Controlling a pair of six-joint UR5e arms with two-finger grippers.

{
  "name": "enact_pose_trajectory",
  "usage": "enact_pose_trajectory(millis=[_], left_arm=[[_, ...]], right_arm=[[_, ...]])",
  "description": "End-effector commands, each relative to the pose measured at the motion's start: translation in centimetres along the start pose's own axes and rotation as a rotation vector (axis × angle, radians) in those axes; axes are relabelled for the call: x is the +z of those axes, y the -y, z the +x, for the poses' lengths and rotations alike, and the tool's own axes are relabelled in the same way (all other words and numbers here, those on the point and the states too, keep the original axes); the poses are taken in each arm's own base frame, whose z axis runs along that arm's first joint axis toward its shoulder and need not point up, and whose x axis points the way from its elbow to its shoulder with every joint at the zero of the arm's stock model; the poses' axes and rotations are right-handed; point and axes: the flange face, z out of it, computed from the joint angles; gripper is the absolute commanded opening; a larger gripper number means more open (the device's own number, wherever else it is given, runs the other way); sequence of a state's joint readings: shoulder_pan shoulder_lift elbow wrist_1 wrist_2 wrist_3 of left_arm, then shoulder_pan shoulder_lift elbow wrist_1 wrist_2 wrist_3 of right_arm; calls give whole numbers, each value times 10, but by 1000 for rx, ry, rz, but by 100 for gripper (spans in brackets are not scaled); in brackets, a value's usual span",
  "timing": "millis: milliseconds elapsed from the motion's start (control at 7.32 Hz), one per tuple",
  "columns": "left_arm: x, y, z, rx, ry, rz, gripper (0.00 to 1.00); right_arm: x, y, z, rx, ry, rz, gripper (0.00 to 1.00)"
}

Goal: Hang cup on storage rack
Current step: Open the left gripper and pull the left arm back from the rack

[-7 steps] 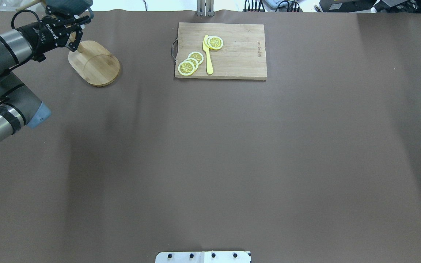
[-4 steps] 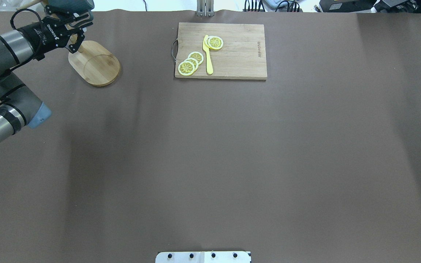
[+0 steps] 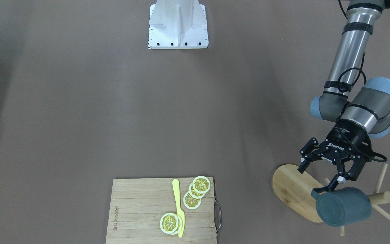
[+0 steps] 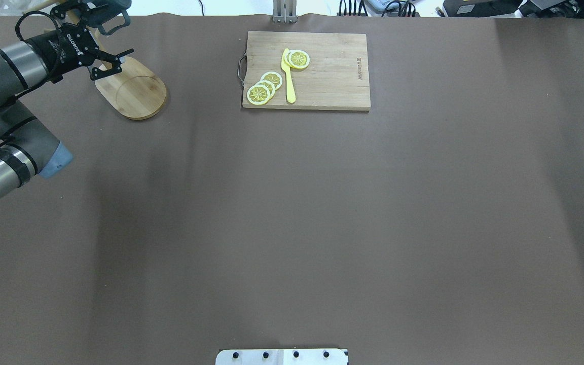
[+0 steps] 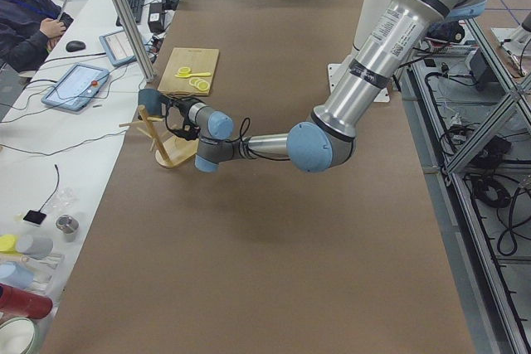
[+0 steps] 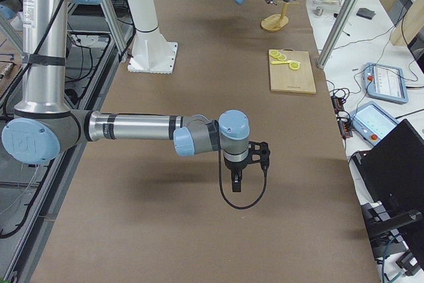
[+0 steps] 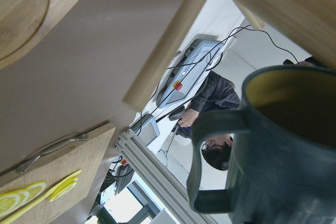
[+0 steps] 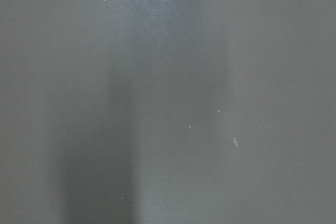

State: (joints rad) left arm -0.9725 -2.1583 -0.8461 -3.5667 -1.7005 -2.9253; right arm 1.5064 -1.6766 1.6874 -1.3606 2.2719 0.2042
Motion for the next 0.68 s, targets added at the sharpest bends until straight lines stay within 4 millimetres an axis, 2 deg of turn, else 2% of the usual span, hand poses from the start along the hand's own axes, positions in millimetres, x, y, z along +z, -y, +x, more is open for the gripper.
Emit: enact_pose_trajectory(millis=[0, 273, 547], left_arm=[[-16, -16, -1, 14, -5, -47, 99], [-42, -42, -4, 26, 8, -119, 99], [-63, -65, -10, 181, 65, -191, 99]], right_arm=[[0, -1, 1, 1, 0, -1, 100], [1, -2, 1, 2, 1, -3, 100], [1, -2, 2, 4, 1, -3, 100]])
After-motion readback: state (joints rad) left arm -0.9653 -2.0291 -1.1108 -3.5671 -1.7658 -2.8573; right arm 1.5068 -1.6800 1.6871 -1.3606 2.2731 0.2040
